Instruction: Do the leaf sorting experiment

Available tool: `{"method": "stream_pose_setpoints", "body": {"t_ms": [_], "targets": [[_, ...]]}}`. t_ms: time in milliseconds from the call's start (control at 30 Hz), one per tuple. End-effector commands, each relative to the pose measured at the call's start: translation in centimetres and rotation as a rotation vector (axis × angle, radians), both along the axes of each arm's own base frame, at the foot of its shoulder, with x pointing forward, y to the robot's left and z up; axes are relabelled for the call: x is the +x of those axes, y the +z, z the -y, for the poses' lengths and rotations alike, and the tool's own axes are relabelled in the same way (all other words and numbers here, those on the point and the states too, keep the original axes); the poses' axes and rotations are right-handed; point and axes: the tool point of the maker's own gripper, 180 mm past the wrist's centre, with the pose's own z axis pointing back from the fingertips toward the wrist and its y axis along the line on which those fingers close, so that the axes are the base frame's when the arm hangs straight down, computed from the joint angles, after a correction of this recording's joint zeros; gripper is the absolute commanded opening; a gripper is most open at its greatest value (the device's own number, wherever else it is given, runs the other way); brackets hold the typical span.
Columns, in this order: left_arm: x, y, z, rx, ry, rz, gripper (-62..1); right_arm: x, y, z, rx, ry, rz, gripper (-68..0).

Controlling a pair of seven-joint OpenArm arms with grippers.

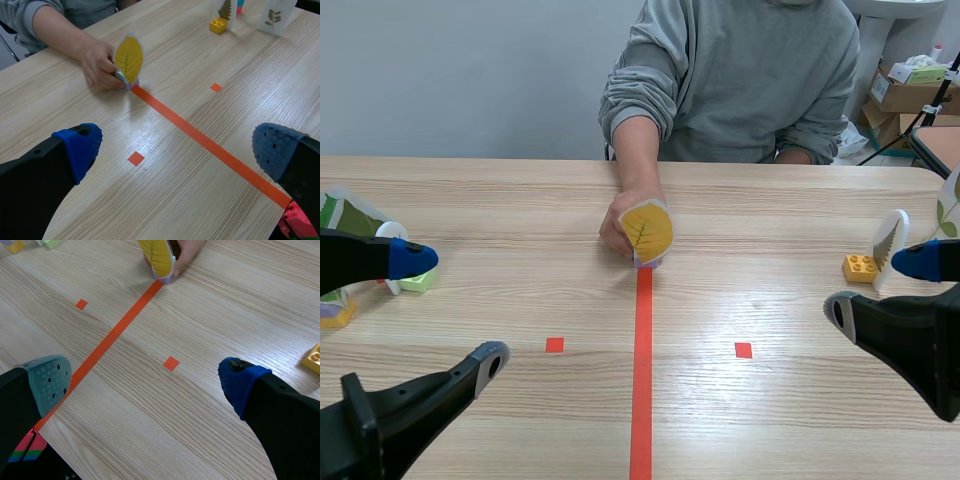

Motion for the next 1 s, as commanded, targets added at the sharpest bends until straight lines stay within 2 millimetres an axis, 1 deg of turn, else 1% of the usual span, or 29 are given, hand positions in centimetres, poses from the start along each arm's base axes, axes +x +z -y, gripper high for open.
{"method": "stream_pose_setpoints", "body": {"t_ms": [0,967], "targets": [[0.11,1.25,0.45,-0.04,-0.007,0.036,1.4,0.38,0.88,-0.08,0.016,0.01,0.032,-6.9],[0.12,1.44,0.49,-0.048,-0.008,0.043,1.4,0.38,0.88,-0.08,0.016,0.01,0.031,-6.9]]}}
